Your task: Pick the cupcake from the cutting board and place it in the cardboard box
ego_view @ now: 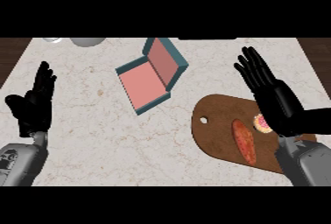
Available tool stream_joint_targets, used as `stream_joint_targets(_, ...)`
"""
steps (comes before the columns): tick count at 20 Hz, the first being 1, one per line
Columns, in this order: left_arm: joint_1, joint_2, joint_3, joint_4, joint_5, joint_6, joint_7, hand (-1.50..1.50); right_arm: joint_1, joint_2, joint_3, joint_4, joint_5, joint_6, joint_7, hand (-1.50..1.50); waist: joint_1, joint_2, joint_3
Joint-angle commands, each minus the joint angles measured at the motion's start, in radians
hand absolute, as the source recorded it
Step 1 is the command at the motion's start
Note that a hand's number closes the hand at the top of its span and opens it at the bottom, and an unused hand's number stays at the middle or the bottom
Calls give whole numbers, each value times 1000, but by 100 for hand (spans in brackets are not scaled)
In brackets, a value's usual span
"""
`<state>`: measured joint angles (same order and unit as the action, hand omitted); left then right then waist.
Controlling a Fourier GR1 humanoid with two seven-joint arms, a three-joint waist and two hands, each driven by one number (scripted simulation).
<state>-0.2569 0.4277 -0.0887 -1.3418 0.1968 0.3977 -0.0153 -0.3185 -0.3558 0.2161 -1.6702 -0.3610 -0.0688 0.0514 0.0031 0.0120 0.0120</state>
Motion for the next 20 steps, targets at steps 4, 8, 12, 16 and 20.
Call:
stream_joint_targets(4, 92, 23, -82, -76, -96, -33, 53, 0, -124, -39, -114, 178, -14, 168, -149, -150, 14, -9, -11)
stream_joint_targets(8, 146, 0, -128, -49, -85, -69, 36, 0, -103, -296, -56, 224, 402, 2, -87, 150, -1, -6, -20)
stream_joint_targets(12, 184, 5, -147, -106, -98, -88, 54, 0, -40, -43, -189, 394, 253, -140, -289, -150, 14, -7, -10)
stream_joint_targets(16, 234, -10, -119, -75, -114, -109, 3, 0, 22, -147, -182, 373, 298, 6, -377, -150, -1, -11, -12)
stream_joint_targets(20, 228, 38, -104, -178, -90, -121, 84, 0, -12, -319, -76, 358, 468, 61, -268, -150, 7, -16, -13)
